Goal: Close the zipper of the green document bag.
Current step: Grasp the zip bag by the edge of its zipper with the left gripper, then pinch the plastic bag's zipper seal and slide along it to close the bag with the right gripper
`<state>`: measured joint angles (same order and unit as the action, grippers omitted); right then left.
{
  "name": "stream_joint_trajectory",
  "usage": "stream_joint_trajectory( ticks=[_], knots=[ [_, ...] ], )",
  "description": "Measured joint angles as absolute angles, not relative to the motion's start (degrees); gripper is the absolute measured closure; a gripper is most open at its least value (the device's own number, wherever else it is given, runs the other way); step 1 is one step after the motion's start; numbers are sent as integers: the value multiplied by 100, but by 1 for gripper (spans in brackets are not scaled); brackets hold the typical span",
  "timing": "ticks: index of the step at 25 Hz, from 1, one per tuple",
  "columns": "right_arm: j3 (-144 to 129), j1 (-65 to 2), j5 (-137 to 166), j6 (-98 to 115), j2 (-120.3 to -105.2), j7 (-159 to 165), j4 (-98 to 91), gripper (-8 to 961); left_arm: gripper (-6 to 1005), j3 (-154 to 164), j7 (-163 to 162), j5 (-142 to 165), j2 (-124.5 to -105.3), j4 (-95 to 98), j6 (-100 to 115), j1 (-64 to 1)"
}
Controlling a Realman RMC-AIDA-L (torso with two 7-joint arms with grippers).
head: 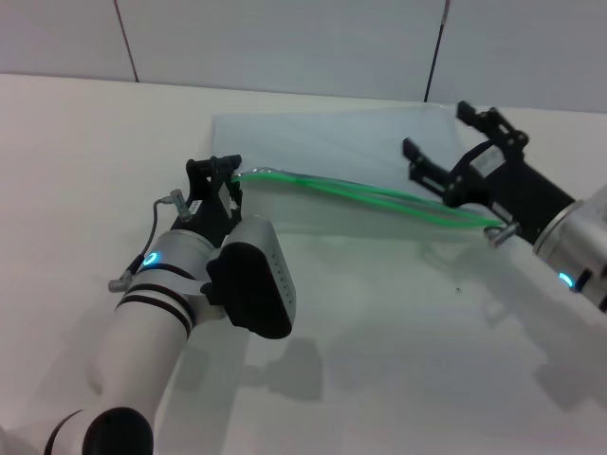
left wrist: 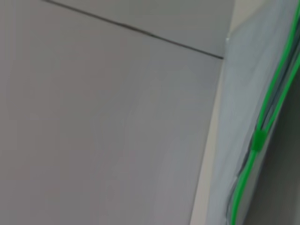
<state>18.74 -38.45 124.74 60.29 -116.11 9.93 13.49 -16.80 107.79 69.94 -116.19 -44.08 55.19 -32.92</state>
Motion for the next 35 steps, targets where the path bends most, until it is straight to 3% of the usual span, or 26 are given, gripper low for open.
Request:
stream_joint_trajectory(
  ticks=[7,35],
  knots=[
    [755,-3843,12485,6840,-11598,993,1318,93,945,-1671,10534,7126,-11615,-4409,5676,-3292],
    [418,-4478,12473,6214,-11637,633,1181,98,945,-1590,10545,8234,-11637,-4538,5637,-3234]
  ],
)
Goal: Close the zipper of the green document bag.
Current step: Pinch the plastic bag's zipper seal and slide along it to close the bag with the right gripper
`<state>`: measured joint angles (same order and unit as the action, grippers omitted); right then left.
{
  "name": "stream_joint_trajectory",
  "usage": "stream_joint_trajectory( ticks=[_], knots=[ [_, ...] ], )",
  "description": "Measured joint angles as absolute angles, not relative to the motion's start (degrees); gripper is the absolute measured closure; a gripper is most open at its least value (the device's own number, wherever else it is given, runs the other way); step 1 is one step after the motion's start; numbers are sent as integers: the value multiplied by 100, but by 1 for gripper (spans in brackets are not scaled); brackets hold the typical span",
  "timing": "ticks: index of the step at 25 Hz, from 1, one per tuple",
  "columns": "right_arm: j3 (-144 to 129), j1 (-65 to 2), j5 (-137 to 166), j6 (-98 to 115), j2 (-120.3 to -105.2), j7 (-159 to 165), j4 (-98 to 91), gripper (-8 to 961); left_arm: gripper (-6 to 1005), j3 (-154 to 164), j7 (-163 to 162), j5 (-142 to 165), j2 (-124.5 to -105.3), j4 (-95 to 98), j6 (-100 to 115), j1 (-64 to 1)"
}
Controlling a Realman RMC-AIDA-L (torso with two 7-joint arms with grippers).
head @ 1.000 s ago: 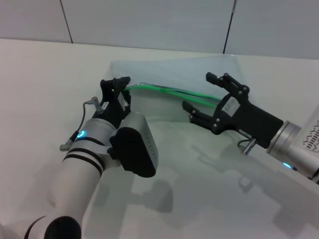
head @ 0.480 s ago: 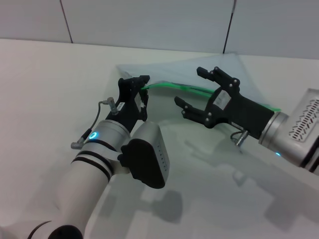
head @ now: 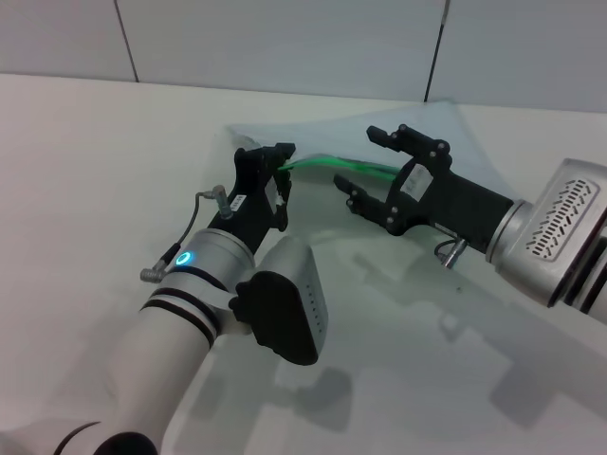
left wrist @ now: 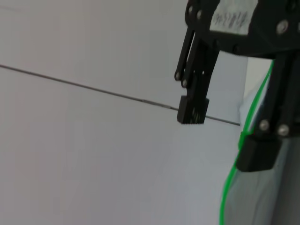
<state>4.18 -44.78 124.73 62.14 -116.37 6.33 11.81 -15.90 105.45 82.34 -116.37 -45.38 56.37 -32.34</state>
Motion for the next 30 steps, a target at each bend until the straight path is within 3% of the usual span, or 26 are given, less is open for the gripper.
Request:
stream_joint_trajectory(
  ticks=[2,5,15,30],
  knots=[
    [421,-4480,12472,6213,-11637,633,1170,99,945,-1590,10544,8263,-11641,-4542,5635,-3234],
    [421,-4482,12471,6213,-11637,632,1160,259,945,-1591,10544,8267,-11642,-4543,5634,-3234],
    [397,-4562,12471,5923,-11637,632,1142,419,944,-1488,10542,8279,-11646,-4556,5669,-3260],
    [408,-4571,12471,5915,-11637,632,1098,525,944,-1468,10575,8329,-11645,-4552,5678,-3270]
  ],
)
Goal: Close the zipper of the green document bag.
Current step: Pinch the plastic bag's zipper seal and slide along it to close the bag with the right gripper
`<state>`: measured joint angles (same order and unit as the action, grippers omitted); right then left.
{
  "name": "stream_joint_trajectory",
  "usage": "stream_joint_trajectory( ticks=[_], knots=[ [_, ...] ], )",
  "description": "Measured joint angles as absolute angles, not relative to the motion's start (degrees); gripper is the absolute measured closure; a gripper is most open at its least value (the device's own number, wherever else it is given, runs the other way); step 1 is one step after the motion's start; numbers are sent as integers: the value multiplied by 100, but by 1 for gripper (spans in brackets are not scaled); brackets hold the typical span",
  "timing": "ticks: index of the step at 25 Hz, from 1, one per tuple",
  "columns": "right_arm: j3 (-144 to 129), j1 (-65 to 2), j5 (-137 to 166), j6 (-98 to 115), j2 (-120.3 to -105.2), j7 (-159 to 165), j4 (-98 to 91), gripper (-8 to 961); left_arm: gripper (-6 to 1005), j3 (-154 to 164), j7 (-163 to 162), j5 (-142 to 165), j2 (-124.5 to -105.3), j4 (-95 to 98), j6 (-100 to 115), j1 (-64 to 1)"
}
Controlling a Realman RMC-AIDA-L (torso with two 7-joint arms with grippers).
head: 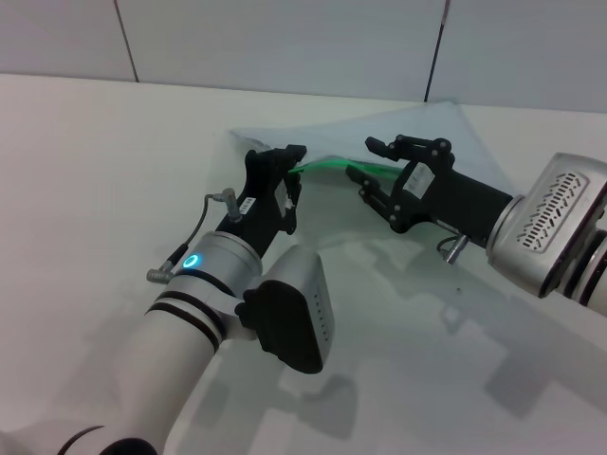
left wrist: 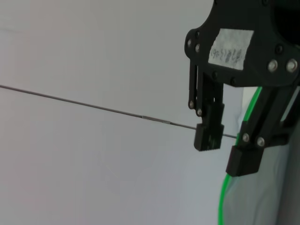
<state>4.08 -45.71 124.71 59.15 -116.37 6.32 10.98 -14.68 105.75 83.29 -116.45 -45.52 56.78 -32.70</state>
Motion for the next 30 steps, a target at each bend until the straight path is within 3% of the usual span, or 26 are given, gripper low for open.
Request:
stream_joint_trajectory(
  ticks=[15,30],
  knots=[
    [438,-4552,12448,5712,-11637,632,1025,625,944,-1467,10572,8429,-11645,-4552,5682,-3256],
    [391,-4517,12464,5762,-11637,632,1032,646,944,-1467,10573,8429,-11645,-4553,5687,-3250]
  ],
)
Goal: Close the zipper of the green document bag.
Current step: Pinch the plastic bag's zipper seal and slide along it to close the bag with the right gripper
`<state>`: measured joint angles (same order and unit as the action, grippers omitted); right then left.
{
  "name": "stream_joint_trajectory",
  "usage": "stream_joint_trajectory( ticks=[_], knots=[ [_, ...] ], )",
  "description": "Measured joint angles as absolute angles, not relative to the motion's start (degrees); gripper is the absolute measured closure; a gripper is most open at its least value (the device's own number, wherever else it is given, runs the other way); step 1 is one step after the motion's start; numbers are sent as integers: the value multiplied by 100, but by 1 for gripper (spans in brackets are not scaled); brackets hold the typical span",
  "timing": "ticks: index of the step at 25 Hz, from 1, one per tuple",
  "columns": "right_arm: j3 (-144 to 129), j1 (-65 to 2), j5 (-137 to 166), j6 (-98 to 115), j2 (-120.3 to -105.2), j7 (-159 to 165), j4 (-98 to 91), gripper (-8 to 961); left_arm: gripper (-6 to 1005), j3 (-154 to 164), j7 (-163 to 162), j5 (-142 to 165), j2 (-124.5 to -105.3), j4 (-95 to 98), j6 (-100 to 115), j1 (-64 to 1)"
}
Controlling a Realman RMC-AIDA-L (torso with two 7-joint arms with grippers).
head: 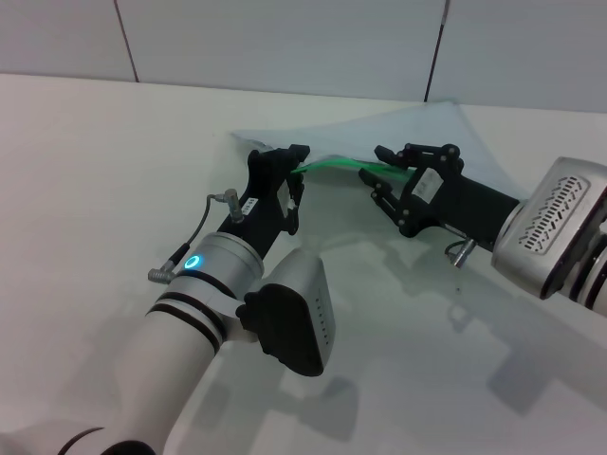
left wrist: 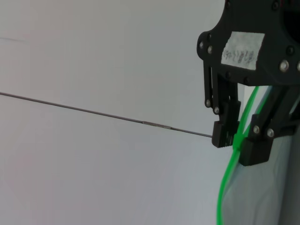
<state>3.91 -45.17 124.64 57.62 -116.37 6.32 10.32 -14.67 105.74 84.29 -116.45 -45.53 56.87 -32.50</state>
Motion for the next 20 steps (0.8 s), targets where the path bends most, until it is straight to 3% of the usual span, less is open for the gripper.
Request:
stream_joint_trajectory(
  ticks=[20],
  knots=[
    [378,-4514,12518,5784,-11645,127,1151,672,944,-1468,10582,8429,-11645,-4512,5633,-3235]
  ],
)
